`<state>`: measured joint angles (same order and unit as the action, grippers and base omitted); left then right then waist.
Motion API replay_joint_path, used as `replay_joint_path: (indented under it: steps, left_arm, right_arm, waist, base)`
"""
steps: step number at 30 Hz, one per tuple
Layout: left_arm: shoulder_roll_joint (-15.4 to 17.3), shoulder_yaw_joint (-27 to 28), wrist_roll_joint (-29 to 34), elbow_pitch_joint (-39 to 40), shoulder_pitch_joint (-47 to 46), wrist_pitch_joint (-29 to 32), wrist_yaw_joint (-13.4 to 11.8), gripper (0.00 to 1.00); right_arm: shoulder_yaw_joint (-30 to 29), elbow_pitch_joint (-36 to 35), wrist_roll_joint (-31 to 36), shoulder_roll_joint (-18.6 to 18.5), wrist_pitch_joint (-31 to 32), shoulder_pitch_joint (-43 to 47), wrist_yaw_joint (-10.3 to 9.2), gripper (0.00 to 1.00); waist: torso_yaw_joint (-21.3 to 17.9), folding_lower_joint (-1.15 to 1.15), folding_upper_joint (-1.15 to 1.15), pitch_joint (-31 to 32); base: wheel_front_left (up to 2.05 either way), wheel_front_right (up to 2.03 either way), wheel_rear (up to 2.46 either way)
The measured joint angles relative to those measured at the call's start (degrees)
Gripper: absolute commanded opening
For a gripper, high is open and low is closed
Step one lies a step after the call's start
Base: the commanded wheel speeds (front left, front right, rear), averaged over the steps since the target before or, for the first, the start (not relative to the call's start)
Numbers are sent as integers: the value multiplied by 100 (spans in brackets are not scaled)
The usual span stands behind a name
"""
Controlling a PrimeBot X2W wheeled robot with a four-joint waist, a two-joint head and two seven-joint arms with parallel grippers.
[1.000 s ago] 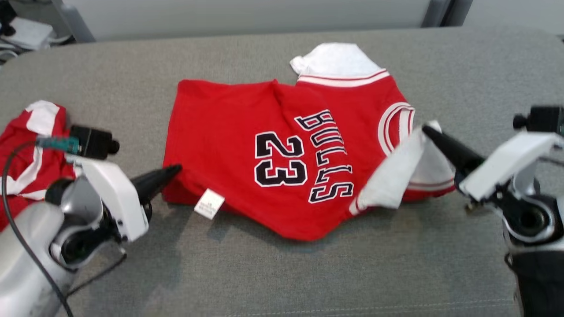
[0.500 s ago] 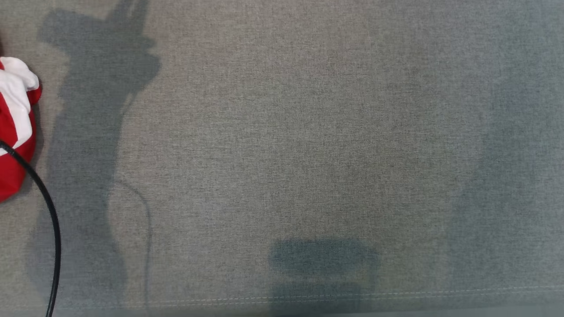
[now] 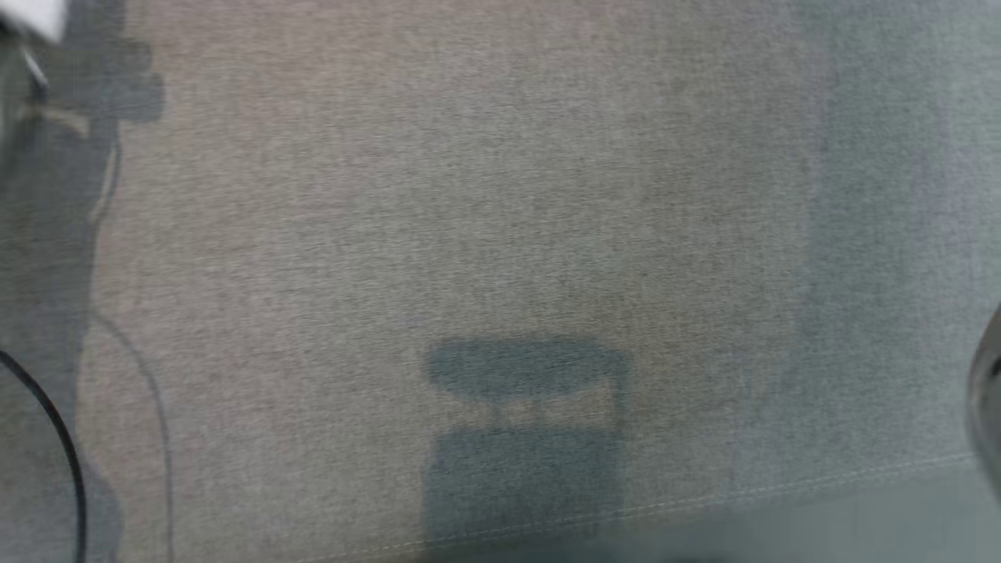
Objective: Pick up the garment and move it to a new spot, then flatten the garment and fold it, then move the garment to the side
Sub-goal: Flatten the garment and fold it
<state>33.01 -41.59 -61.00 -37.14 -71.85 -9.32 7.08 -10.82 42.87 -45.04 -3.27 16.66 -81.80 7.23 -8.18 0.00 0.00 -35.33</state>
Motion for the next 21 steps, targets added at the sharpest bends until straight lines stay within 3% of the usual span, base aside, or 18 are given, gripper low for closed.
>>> replay_joint_path:
  steps: [5, 11, 21]
  left_arm:
    - [34, -517, -266, -58, 984, -379, 0, 0]
    - [-31, -553, -190, -124, 1578, -493, 0, 0]
    - [-758, 1090, 1182, 8, 3479, -509, 1, 0]
  right_arm:
    - [439, -938, -673, -31, 26, 1694, -1, 0]
    - [553, -1667, -1312, -226, -64, 2891, -1, 0]
    - [534, -2183, -2080, -497, -197, 4925, -1, 0]
  waist:
    - [-100, 0, 0, 139]
    - [-4, 0, 0, 580]
    - [233, 0, 0, 1810]
  base:
    - [0, 0, 0]
    - [0, 0, 0]
    - [0, 0, 0]
